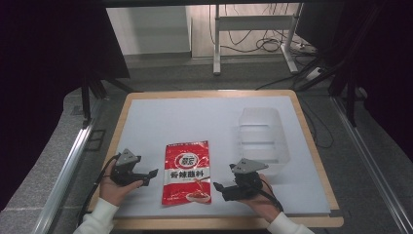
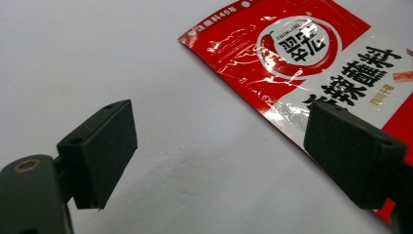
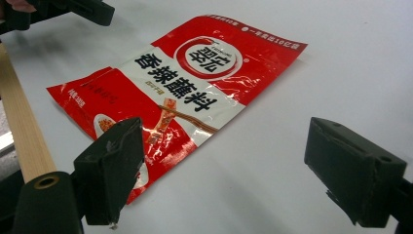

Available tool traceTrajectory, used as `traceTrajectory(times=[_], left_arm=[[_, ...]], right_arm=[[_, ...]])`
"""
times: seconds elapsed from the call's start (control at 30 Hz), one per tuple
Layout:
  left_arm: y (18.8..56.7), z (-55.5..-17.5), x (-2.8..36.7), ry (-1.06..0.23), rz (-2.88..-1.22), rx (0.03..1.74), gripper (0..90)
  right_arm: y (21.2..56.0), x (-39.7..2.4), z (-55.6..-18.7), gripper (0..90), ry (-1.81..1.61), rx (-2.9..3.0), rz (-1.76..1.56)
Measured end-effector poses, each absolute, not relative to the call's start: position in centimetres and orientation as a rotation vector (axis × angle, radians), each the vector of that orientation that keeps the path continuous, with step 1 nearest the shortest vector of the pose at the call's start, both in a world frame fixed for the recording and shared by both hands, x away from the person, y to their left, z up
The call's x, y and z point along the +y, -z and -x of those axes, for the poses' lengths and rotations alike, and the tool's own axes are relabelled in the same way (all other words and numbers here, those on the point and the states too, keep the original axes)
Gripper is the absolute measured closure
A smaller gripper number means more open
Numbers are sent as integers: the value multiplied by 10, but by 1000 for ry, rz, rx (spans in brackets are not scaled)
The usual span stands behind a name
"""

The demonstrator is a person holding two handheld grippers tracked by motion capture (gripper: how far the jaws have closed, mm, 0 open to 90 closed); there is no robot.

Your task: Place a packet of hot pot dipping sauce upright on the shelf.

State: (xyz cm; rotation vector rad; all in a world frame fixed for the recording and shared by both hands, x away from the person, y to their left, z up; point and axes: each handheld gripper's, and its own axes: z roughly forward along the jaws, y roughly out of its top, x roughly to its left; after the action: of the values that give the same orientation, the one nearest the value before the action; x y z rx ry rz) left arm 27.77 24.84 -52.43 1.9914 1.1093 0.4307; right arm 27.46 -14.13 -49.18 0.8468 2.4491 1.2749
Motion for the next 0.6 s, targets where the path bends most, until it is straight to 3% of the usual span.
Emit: traceTrajectory(times=[0.6], left_arm=[[522,-251,249,-393,-2046,1112,170]], right_arm=[[476,-129,-277,207,-1246,2493,-744]])
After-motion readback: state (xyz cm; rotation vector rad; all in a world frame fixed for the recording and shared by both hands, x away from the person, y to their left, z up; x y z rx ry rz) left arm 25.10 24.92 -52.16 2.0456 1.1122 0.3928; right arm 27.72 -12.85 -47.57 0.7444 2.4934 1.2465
